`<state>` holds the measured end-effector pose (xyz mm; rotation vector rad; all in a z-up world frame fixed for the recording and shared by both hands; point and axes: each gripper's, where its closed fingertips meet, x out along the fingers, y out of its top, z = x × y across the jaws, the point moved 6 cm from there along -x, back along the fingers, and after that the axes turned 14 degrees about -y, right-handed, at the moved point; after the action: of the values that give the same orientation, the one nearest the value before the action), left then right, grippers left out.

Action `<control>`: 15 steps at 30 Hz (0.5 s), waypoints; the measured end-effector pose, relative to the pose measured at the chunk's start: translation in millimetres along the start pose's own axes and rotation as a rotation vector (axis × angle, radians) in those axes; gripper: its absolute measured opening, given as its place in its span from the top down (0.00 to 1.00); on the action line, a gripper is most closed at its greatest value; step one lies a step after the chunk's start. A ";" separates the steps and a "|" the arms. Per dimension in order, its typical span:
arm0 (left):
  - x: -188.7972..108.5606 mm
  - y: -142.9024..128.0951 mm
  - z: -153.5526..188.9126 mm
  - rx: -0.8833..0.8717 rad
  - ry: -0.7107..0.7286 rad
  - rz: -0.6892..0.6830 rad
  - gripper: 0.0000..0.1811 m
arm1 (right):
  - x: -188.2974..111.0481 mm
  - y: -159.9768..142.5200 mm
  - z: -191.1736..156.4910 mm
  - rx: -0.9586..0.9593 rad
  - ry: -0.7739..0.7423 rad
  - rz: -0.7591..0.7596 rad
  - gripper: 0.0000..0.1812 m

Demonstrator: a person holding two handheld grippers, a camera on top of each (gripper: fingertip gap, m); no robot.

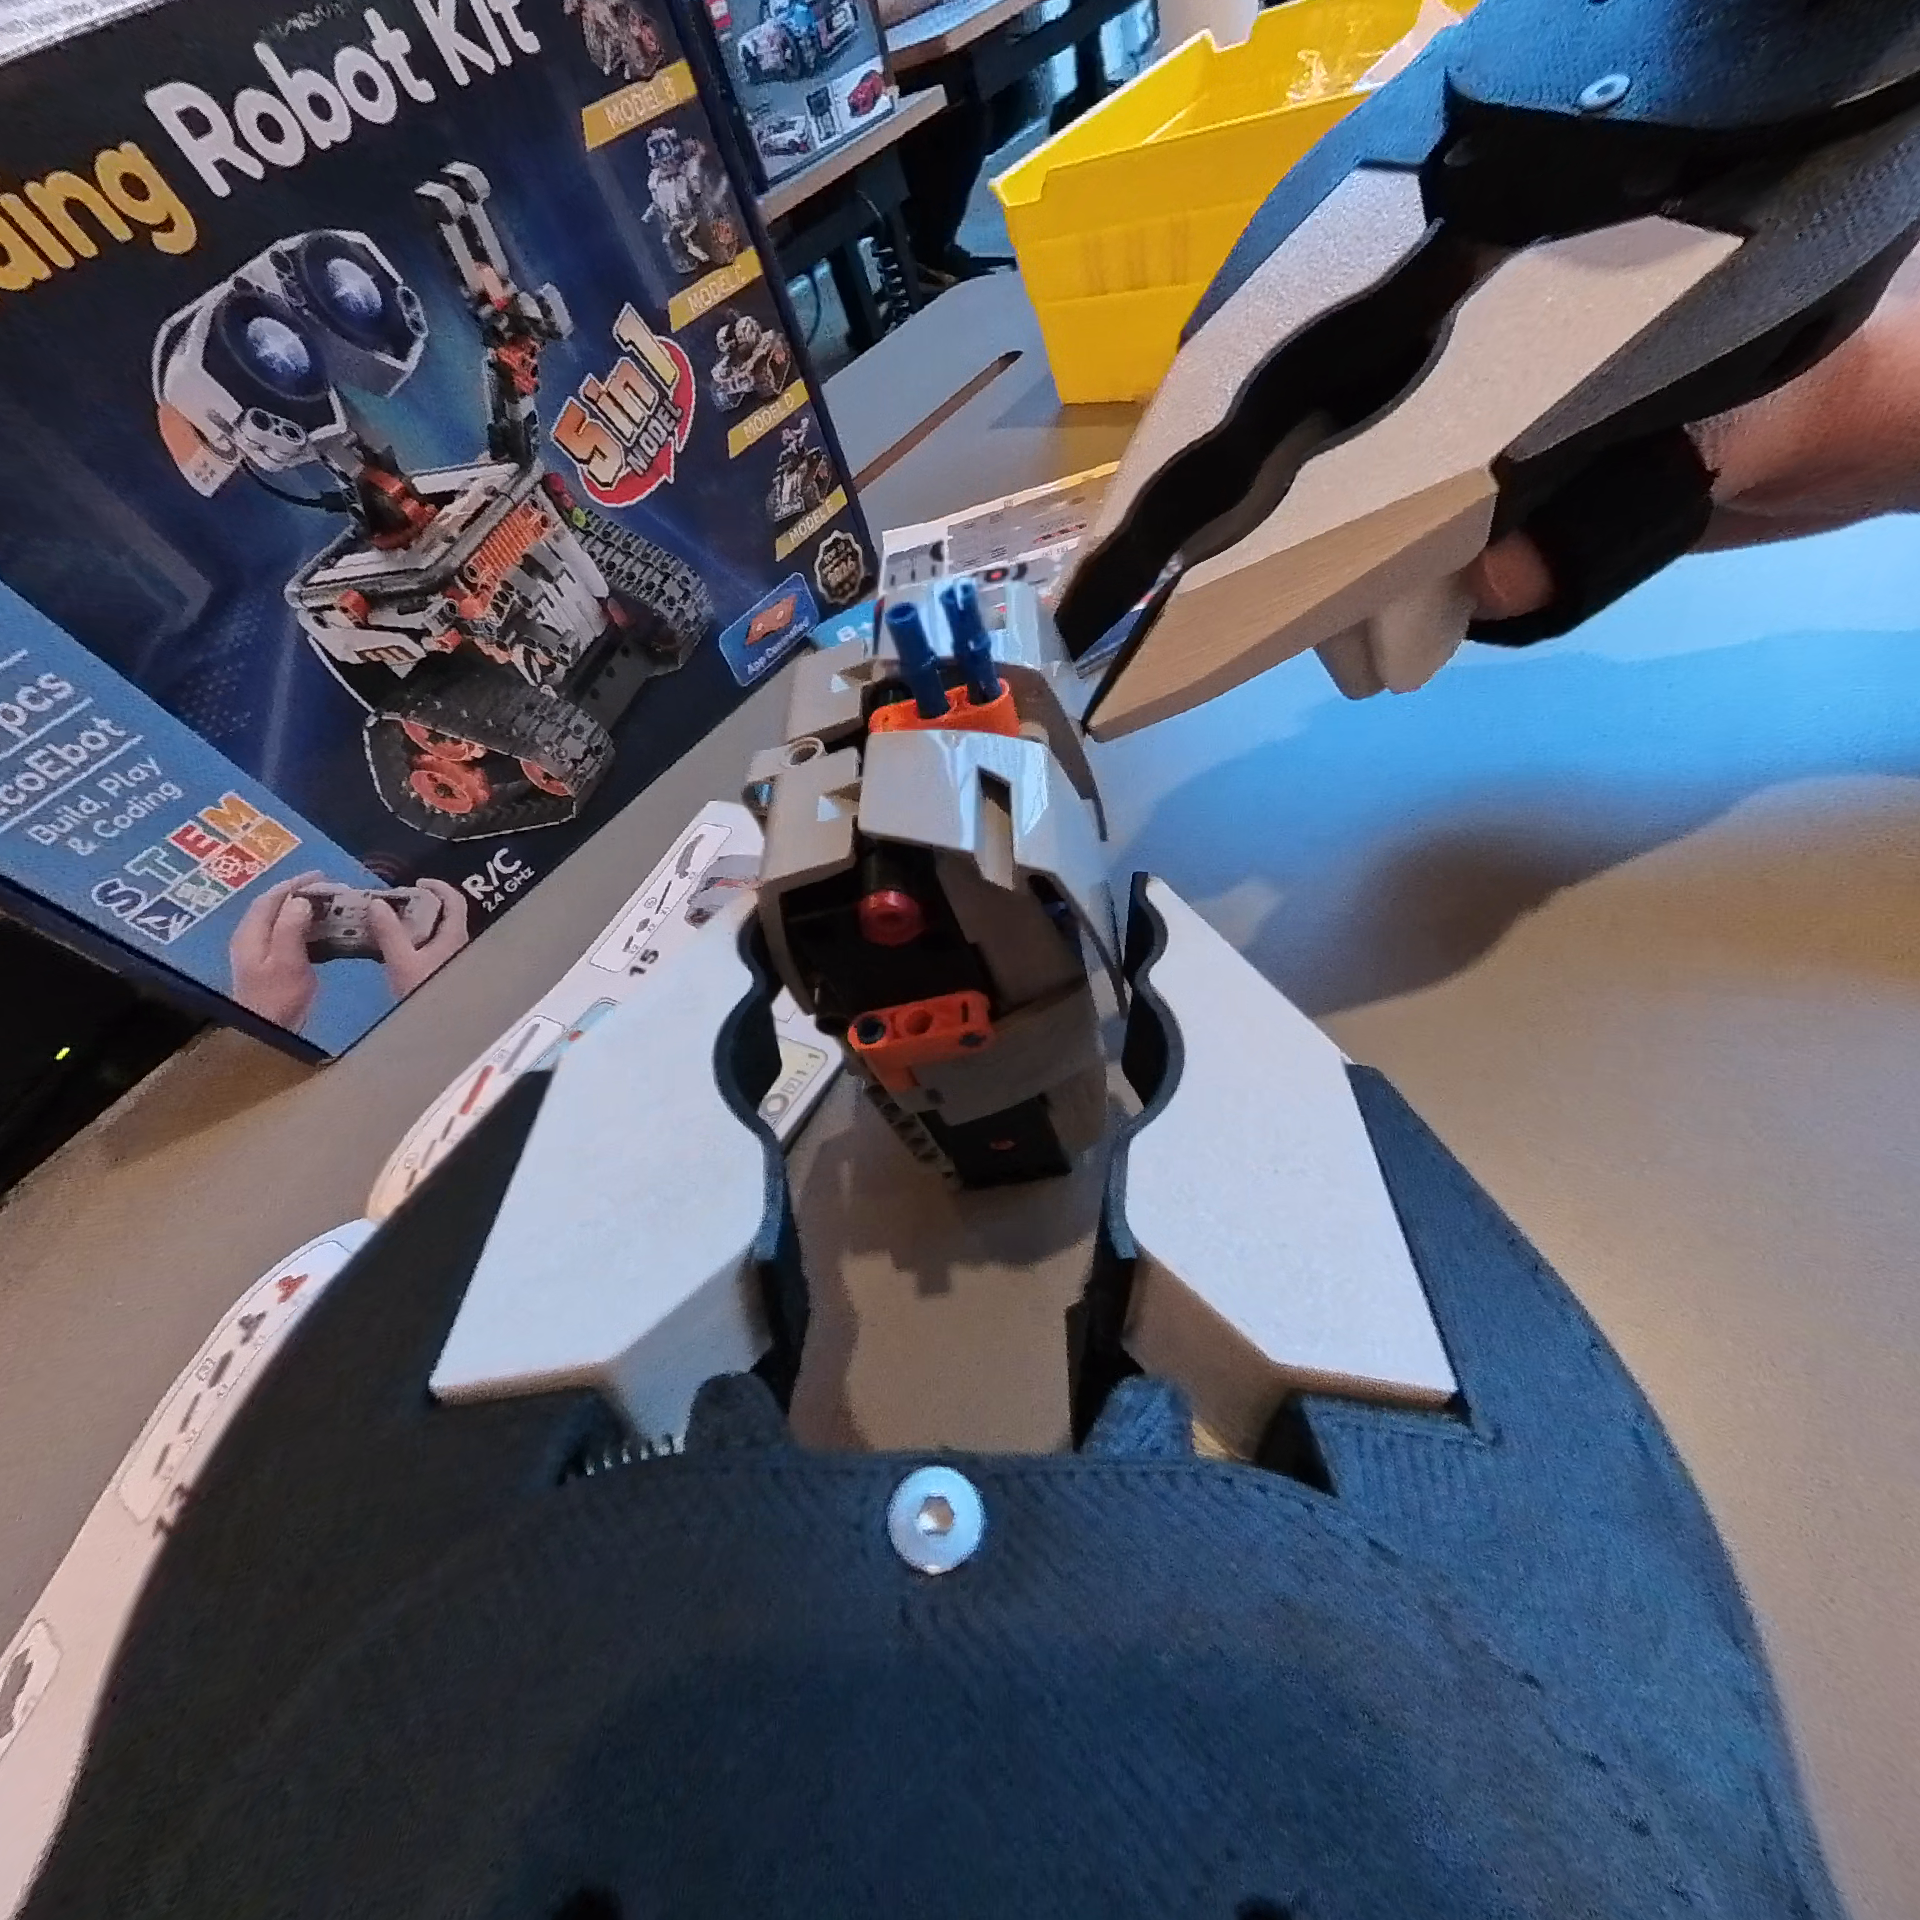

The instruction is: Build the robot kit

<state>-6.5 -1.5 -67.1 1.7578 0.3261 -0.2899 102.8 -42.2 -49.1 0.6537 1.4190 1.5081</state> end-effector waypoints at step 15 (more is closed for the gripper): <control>3.8 1.1 0.4 -0.011 0.077 -0.023 0.64 | 1.3 -2.9 4.5 0.025 -0.016 0.044 0.92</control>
<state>-2.5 -1.9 -67.6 1.7580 0.4028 -0.2373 106.9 -39.3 -51.2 0.7147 1.4216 1.5187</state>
